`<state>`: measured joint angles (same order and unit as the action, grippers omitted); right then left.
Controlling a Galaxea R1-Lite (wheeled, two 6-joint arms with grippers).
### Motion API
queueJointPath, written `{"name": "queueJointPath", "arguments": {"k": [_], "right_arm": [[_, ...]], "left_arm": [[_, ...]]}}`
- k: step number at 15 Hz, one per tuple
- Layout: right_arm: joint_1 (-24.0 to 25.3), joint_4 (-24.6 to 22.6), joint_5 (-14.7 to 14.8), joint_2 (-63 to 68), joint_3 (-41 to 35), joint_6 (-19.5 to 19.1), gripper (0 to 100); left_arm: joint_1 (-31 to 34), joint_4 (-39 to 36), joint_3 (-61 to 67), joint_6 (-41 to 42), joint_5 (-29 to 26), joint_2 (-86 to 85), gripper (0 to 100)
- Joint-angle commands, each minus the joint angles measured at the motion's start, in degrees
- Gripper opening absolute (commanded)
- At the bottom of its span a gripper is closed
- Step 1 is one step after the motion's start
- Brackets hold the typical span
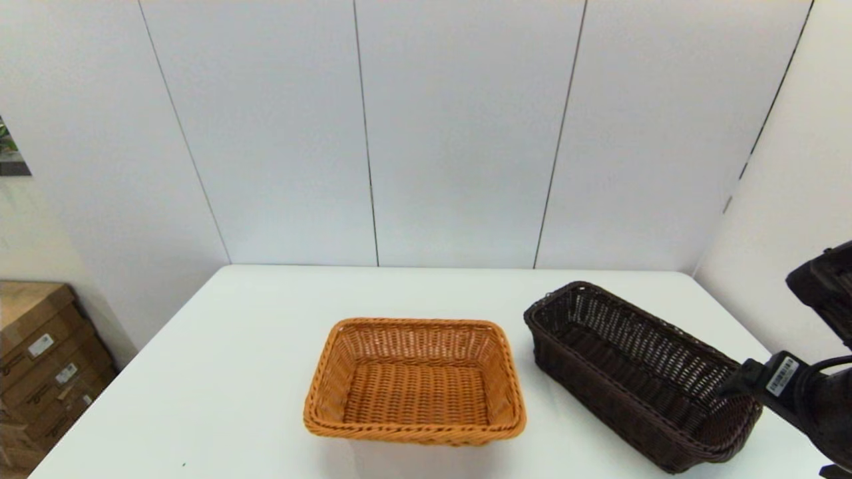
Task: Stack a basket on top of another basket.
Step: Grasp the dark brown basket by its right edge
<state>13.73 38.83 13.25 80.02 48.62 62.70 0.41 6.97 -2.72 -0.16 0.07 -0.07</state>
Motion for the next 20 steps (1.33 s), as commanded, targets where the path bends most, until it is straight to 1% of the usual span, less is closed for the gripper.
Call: {"name": "queueJointPath", "arguments": {"k": [1,4,7,9,13,14,18,20], "right_arm": [[0.2,-2.7,0.2,6.3,0.2,0.6,100],[-0.8,-2.9,0.8,8.8,0.5,0.5,100],[-3.2,-3.0,0.7,9.9,0.7,-0.1,100],[-4.4,-5.2,1.0,10.9,0.6,-0.9,100],[-5.8,-5.8,1.3,13.2,0.4,-1.2,100],[-6.7,-6.9,1.3,14.0,0.3,-1.3,100],[-8.6,-8.7,1.3,16.4,-0.5,-2.1,100],[-9.2,-12.4,1.2,18.1,-2.6,-2.1,100]], "left_arm": [[0.0,0.1,0.0,0.0,0.0,0.1,100],[0.0,0.1,0.0,0.0,0.0,0.1,100],[0.0,0.1,0.0,0.0,0.0,0.1,100],[0.0,0.1,0.0,0.0,0.0,0.1,100],[0.0,0.1,0.0,0.0,0.0,0.1,100],[0.0,0.1,0.0,0.0,0.0,0.1,100],[0.0,0.1,0.0,0.0,0.0,0.1,100],[0.0,0.1,0.0,0.0,0.0,0.1,100]]}}
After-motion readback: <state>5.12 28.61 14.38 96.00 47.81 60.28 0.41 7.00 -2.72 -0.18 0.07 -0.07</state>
